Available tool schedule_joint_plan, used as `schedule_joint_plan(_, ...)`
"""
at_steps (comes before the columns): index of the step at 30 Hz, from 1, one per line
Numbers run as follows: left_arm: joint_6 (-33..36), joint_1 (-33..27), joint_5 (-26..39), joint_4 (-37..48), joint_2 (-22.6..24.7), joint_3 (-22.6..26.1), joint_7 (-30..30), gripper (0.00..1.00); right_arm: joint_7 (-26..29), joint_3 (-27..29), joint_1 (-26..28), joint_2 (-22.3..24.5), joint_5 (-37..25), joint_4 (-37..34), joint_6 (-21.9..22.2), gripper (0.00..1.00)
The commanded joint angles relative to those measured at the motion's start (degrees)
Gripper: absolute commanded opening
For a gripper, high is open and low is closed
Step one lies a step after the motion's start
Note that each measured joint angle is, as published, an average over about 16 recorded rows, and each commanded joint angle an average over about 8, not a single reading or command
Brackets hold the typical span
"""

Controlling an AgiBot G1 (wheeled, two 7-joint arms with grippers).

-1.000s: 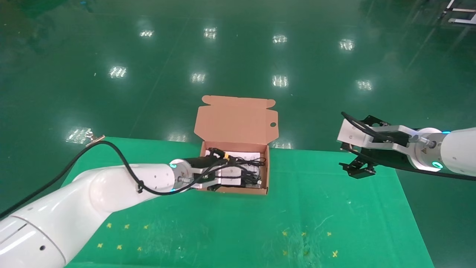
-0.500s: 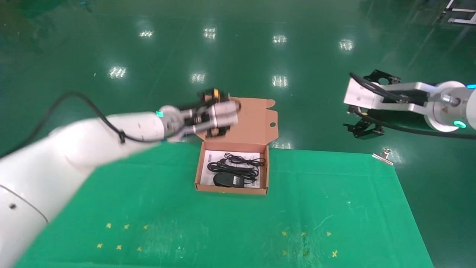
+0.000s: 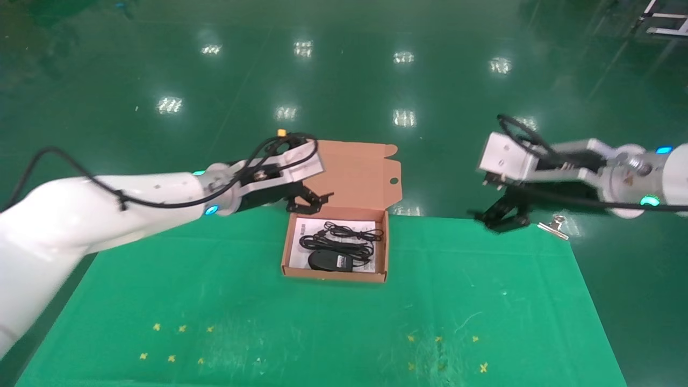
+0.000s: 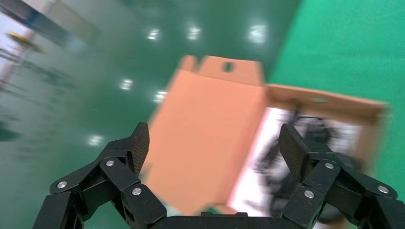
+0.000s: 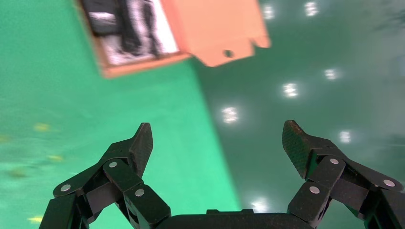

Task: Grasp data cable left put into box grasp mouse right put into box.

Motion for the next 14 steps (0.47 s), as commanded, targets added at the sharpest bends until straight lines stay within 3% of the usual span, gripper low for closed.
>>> schedule_joint_plan(1, 2.0, 1.0, -1.9, -1.2, -1.4, -1.3, -0.5, 1.00, -1.2, 2.6, -2.0, 0.2, 2.2, -0.1, -1.6, 1.00)
schedule_joint_plan(14, 13.8, 6.9, -13.0, -8.2, -9.4, -9.3, -3.4, 1.00, -8.5, 17.9, -13.4, 1.1, 15.4, -0.9, -11.0, 1.00)
